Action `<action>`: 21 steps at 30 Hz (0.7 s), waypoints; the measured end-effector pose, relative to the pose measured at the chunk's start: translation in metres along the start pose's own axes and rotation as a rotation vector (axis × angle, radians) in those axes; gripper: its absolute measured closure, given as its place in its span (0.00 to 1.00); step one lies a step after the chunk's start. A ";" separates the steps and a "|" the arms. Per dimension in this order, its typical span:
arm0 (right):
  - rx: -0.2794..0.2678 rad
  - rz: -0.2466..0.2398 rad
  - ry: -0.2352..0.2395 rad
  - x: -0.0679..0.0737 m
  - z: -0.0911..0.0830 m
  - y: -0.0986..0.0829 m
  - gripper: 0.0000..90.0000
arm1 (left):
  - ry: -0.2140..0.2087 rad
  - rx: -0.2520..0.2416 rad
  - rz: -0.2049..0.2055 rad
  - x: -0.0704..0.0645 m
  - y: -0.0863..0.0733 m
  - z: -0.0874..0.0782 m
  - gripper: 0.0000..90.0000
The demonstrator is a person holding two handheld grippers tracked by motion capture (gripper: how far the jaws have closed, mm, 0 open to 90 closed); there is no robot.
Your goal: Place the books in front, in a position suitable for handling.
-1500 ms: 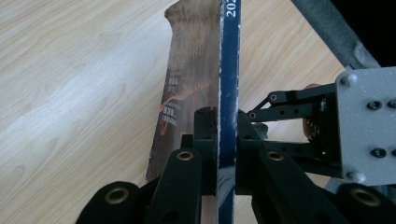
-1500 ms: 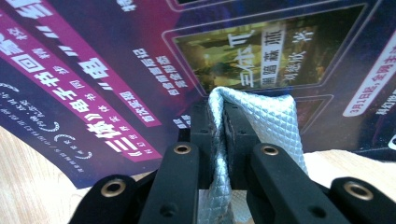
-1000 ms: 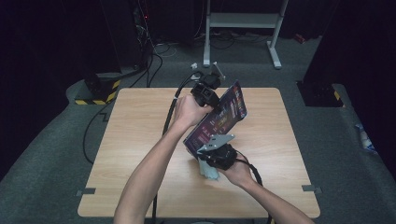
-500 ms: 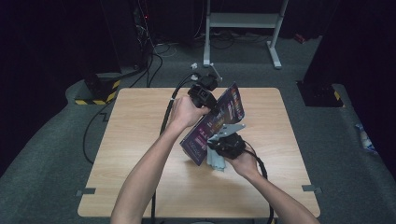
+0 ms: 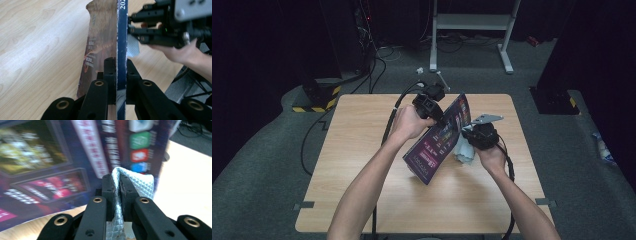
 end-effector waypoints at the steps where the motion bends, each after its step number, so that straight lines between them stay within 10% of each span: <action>1: 0.005 0.004 -0.003 -0.002 0.001 -0.001 0.94 | 0.001 0.004 0.006 0.000 0.000 0.001 0.93; 9: 0.008 -0.014 0.021 0.006 -0.001 -0.002 0.93 | 0.007 0.005 0.008 -0.002 0.002 0.003 0.93; 21: -0.106 -0.305 0.282 0.129 -0.044 0.014 0.93 | 0.021 -0.004 -0.013 0.006 0.003 0.004 0.93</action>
Point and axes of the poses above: each handheld gripper's, and its own axes: z roughly forward along the jaws, y roughly out of its top, x roughly to its left, the point moved 9 cm from there along z, roughly forward along the jaws, and after that the axes turned 6 degrees about -y, right-handed, at the moved point
